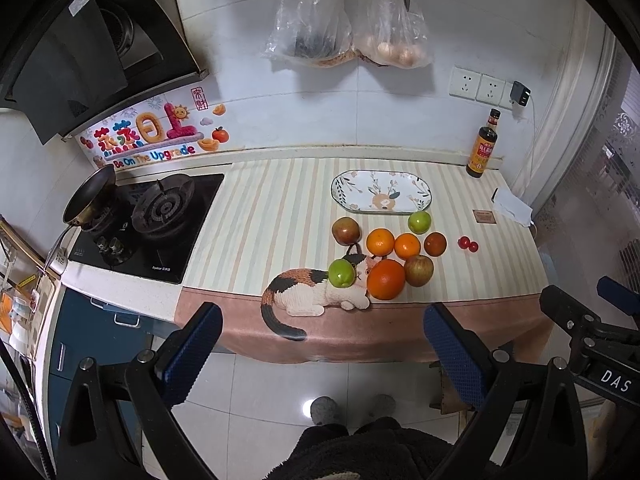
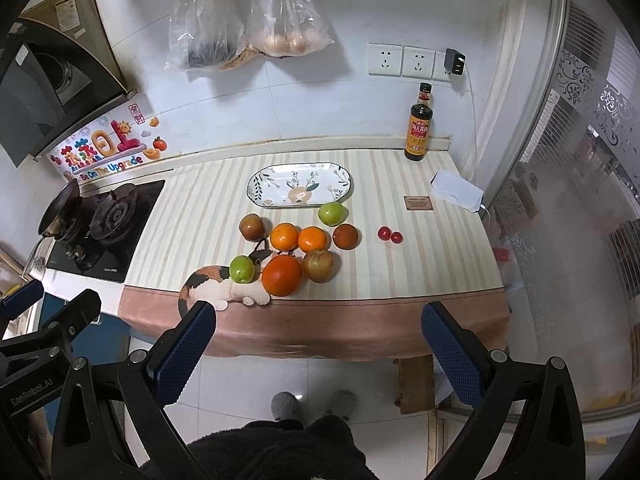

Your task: Organize fruits

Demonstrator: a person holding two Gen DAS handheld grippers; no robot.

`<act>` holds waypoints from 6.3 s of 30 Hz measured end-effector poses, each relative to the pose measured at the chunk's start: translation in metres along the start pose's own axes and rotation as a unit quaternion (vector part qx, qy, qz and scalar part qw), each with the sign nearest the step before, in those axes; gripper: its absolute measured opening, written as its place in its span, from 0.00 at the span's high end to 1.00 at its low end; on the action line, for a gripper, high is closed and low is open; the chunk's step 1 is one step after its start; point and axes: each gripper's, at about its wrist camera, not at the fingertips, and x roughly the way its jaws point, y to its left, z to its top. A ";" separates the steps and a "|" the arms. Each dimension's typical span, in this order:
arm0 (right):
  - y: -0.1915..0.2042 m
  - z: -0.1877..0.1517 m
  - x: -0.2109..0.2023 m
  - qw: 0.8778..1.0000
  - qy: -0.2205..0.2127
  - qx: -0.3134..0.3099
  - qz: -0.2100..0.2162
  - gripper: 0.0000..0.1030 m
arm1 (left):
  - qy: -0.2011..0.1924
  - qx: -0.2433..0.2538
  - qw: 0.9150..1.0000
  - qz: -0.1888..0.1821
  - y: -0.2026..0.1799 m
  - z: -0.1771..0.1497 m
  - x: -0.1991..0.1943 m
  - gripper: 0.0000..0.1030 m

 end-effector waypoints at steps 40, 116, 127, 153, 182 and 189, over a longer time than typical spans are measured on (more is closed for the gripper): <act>0.000 -0.001 -0.007 1.000 -0.004 0.002 0.004 0.00 | -0.004 -0.001 1.000 -0.005 0.002 -0.001 -0.008 0.00; -0.076 -0.002 0.454 0.931 0.301 0.175 0.111 0.32 | 0.328 0.190 0.918 -0.120 -0.132 0.040 0.447 0.27; -0.098 0.024 0.430 0.933 0.277 0.190 0.132 0.32 | 0.255 0.144 0.946 -0.135 -0.101 0.105 0.392 0.28; -0.069 0.233 0.565 0.963 0.228 0.105 0.093 0.32 | 0.266 -0.031 0.961 -0.066 -0.062 0.253 0.540 0.28; -0.040 0.246 0.543 0.969 0.241 0.040 0.033 0.08 | 0.239 -0.032 0.970 -0.036 -0.048 0.251 0.538 0.10; -0.029 0.222 0.494 0.975 0.220 0.026 0.026 0.08 | 0.191 -0.023 0.981 -0.011 -0.041 0.239 0.475 0.10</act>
